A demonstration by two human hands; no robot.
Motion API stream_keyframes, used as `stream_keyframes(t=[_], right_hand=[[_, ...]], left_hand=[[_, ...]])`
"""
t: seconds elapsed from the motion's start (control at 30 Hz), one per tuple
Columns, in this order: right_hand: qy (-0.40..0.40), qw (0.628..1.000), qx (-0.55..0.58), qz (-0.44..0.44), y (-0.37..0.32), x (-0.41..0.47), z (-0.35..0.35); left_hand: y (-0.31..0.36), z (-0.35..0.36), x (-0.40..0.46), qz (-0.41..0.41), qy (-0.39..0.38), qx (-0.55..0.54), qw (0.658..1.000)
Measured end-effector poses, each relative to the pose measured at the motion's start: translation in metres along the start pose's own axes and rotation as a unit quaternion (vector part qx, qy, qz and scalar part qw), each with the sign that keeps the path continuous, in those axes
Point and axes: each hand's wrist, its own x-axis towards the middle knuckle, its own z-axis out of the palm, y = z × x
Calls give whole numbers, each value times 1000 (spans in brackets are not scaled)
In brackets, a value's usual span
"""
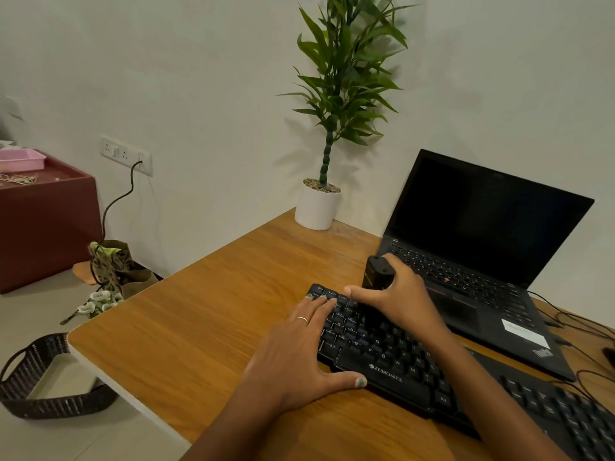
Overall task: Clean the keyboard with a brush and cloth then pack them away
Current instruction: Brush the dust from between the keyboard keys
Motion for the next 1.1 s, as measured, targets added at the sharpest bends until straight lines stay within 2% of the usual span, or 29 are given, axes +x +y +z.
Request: stream_keyframes(t=[0.07, 0.13, 0.3, 0.33, 0.47, 0.5, 0.67, 0.7, 0.83, 0.87, 0.97, 1.0, 1.1], right_hand=[[-64, 997, 22, 25, 3, 0, -4], [-80, 996, 36, 27, 3, -1, -7], [46, 999, -27, 5, -6, -6, 0], [39, 999, -20, 1, -7, -7, 2], [-80, 997, 10, 17, -7, -6, -3], [-86, 996, 8, 28, -5, -4, -6], [46, 998, -24, 33, -3, -3, 2], [31, 999, -19, 23, -3, -3, 3], [-112, 993, 27, 20, -4, 0, -8], [-103, 994, 31, 26, -1, 2, -10], [4, 999, 19, 32, 6, 4, -7], [5, 999, 24, 34, 7, 4, -7], [-127, 982, 129, 61, 0, -2, -12]], left_hand=[[0, 1, 0, 0, -2, 5, 1000], [0, 1, 0, 1, -1, 6, 1000], [0, 1, -1, 3, 5, 1, 1000], [0, 1, -1, 3, 4, -2, 1000], [-1, 2, 0, 4, 5, -12, 1000], [-1, 1, -1, 3, 5, -10, 1000], [1, 0, -1, 2, 4, -5, 1000], [1, 1, -1, 3, 4, -4, 1000], [0, -1, 0, 4, 5, -5, 1000], [0, 0, 0, 3, 6, -5, 1000], [1, -1, -1, 5, 11, -9, 1000], [1, -1, -1, 6, 11, -10, 1000], [1, -1, -2, 7, 13, -9, 1000]])
